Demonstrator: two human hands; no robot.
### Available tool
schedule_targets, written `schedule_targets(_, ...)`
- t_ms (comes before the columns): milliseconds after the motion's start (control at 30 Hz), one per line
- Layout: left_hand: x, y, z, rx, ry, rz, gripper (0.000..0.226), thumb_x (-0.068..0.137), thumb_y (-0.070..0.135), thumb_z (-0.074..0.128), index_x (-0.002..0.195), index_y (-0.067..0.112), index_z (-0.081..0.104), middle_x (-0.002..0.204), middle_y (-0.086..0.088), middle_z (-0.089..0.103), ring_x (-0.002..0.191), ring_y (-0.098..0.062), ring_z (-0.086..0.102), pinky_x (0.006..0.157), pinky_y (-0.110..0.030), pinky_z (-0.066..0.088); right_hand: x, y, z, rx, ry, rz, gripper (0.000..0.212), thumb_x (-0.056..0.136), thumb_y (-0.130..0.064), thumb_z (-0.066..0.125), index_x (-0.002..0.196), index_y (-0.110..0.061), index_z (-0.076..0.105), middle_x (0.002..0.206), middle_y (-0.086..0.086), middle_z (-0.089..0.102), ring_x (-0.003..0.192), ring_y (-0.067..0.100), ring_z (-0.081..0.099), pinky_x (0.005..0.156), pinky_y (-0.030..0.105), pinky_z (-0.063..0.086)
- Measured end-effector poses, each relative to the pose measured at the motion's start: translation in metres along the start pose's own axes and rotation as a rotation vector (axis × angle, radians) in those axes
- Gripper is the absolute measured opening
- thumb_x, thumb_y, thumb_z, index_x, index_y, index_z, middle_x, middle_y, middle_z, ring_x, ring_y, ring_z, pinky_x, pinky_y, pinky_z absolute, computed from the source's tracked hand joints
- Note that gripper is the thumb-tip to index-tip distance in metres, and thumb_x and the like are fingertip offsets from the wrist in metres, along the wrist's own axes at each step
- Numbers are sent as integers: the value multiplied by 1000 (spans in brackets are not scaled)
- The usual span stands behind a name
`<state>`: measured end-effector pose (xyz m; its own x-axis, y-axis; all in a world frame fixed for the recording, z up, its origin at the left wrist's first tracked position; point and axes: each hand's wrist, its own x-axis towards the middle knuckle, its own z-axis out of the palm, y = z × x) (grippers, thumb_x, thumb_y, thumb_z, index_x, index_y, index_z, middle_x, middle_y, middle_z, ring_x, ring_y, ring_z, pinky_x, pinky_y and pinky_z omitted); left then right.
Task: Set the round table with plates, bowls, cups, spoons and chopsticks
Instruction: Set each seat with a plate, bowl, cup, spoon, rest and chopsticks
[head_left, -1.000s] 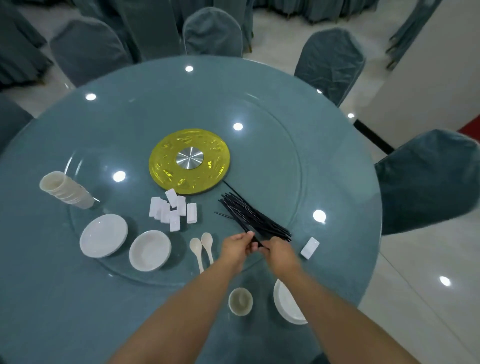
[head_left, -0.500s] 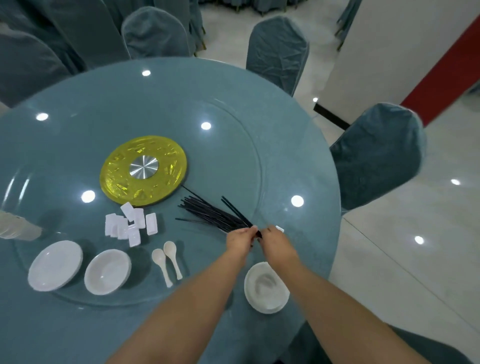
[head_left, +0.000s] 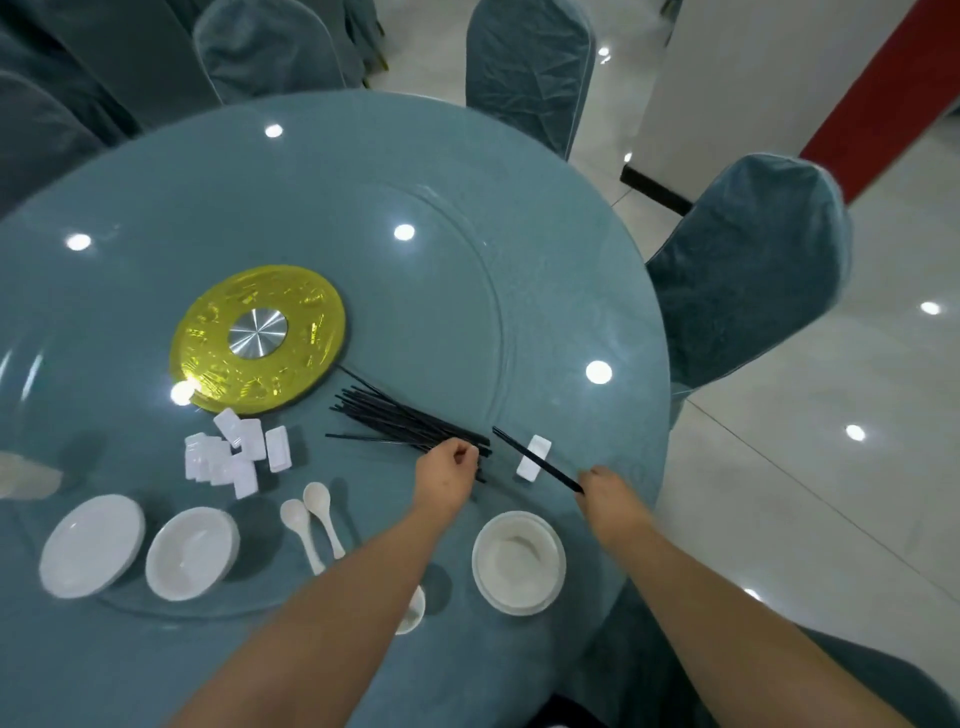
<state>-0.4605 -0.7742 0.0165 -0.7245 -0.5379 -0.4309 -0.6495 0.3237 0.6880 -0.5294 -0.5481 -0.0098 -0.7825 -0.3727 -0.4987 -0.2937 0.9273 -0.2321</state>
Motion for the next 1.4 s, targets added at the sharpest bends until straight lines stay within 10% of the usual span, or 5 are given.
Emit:
schedule_targets(867,14,-53,-20,40,66,-197,21,96,27,53,92,13,69,90,-8,73,89,-28,66,79,-30,49,3,15,23,33,-27,47,29,98,-35,51,107,-9,57,113,10,52,102,30,57,86,36,48)
schedule_targets(1400,32,-111,-192,-32,325,-211,18,92,24,50,93,11,63,88,-10,71,86,-30,65,80,-32,50,38,-223,-5,46,200,-301,31,97,-41,48,90,-15,63,94,6,62,89,30,62,72,37,50)
